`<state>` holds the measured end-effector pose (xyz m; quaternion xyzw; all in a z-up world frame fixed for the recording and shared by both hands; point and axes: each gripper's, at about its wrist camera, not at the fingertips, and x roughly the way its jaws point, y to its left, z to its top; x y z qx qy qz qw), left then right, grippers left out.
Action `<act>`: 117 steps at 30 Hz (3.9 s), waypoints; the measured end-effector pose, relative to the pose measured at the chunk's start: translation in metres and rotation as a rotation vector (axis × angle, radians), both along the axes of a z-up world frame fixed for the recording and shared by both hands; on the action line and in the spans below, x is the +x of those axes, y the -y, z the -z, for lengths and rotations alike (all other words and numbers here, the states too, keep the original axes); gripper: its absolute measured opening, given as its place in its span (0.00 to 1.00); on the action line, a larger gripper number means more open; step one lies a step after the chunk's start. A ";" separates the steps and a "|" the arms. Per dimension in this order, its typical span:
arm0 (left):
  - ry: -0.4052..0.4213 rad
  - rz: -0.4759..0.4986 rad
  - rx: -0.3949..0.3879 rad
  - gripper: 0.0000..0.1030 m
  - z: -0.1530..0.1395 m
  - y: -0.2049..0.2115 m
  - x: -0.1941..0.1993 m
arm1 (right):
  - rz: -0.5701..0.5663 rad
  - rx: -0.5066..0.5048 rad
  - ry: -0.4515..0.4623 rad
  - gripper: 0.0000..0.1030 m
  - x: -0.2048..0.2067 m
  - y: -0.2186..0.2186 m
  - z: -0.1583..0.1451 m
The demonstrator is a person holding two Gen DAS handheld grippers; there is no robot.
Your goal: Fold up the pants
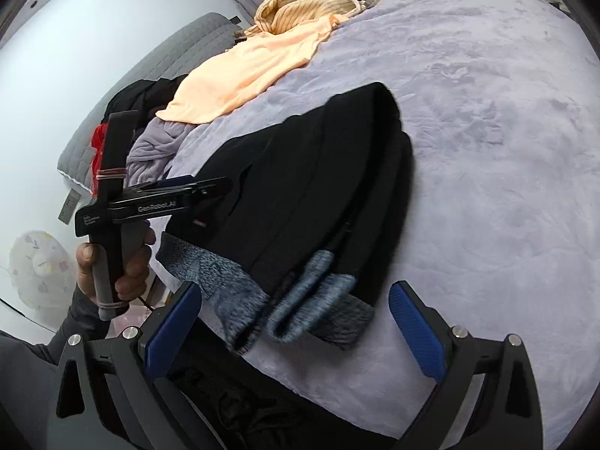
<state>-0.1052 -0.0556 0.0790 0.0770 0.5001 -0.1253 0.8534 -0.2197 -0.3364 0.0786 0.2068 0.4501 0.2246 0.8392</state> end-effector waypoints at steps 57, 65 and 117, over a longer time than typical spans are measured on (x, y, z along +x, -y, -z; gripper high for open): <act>-0.023 0.011 -0.083 1.00 -0.019 -0.031 0.015 | -0.057 -0.474 0.221 0.80 0.073 -0.057 -0.040; -0.019 0.101 -0.005 1.00 0.001 -0.035 -0.035 | -0.246 -0.576 0.186 0.81 0.018 -0.093 -0.006; -0.057 -0.117 -0.060 1.00 -0.005 -0.063 0.018 | -0.082 -0.532 0.079 1.00 0.068 -0.091 -0.007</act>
